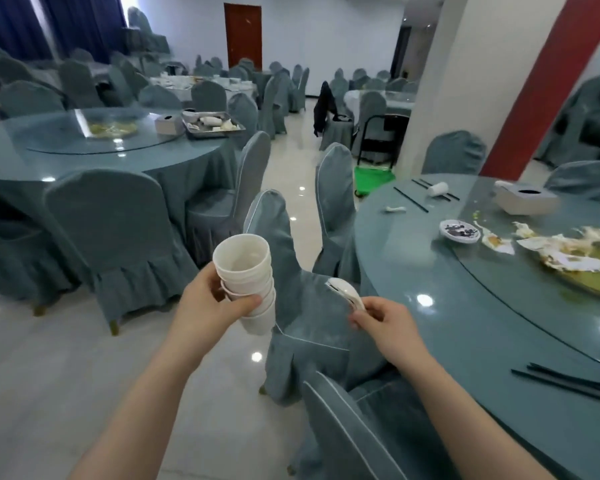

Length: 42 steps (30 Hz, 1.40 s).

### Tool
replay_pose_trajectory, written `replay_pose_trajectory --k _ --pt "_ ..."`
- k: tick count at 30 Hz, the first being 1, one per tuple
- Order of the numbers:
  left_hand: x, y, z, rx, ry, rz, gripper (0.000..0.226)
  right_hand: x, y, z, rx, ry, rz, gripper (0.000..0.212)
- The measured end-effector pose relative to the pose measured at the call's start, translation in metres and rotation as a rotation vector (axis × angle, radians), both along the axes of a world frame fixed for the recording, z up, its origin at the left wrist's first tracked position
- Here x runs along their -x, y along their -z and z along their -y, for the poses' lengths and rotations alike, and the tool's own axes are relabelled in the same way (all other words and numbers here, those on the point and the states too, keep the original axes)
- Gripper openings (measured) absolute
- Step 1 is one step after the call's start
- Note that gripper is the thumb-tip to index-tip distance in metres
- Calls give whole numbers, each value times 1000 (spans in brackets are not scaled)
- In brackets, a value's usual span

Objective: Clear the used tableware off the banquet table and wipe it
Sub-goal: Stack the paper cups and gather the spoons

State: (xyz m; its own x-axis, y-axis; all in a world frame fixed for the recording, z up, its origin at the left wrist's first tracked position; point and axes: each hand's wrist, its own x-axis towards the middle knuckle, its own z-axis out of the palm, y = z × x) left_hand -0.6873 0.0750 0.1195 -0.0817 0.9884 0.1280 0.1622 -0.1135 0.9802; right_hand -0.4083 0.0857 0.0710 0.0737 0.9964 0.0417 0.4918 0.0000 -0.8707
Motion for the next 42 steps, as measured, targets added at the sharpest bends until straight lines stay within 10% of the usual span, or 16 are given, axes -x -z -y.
replay_pose_trajectory --k 42 --pt "142 39 -861 96 441 -24 46 171 36 -730 98 466 -136 15"
